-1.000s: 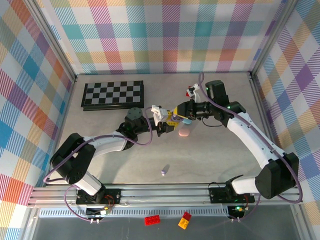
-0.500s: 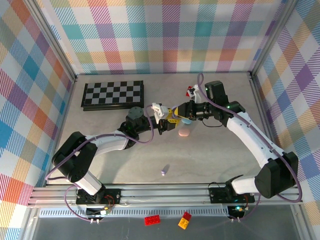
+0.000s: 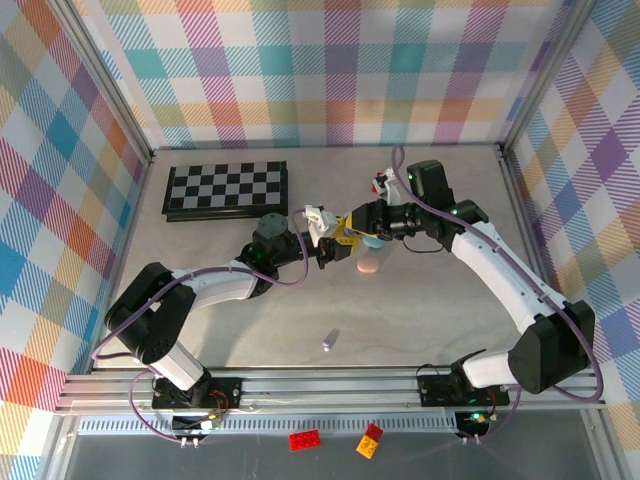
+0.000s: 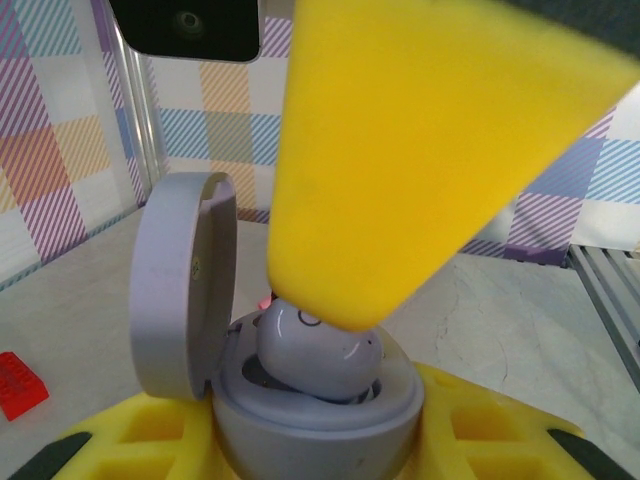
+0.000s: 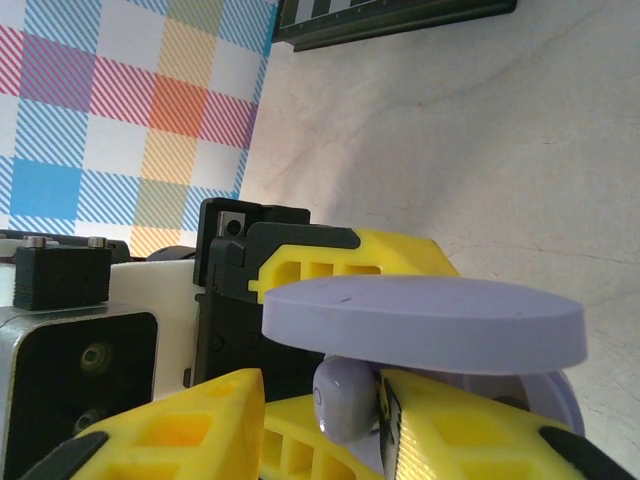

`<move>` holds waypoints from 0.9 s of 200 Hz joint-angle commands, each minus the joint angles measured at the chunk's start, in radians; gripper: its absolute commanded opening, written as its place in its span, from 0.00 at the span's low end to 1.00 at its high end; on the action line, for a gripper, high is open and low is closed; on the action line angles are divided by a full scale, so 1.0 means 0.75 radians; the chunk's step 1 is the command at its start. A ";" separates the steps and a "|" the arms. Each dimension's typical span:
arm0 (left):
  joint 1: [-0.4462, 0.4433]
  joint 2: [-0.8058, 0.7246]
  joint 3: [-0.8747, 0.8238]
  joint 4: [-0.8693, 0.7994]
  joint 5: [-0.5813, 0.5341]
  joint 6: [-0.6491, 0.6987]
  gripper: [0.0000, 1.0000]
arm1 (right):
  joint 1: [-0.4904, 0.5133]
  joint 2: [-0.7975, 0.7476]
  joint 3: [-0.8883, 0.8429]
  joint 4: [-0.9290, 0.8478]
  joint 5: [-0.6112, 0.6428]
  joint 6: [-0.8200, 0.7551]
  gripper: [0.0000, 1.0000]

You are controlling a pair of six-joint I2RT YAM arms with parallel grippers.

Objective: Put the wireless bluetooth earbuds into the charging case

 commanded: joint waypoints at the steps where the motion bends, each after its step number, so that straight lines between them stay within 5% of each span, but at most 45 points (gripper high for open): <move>1: -0.013 -0.005 0.042 0.078 -0.001 0.005 0.24 | 0.005 -0.010 0.028 -0.087 0.057 -0.040 0.40; 51: 0.007 -0.030 0.010 0.076 -0.042 0.007 0.24 | 0.004 -0.119 0.031 -0.102 0.115 -0.114 0.54; 111: 0.181 -0.073 -0.036 0.111 -0.040 -0.050 0.24 | 0.017 -0.266 -0.124 -0.092 0.053 -0.159 0.57; 180: 0.411 -0.201 -0.063 0.063 -0.057 -0.043 0.24 | 0.314 -0.165 -0.472 0.137 0.093 0.018 0.57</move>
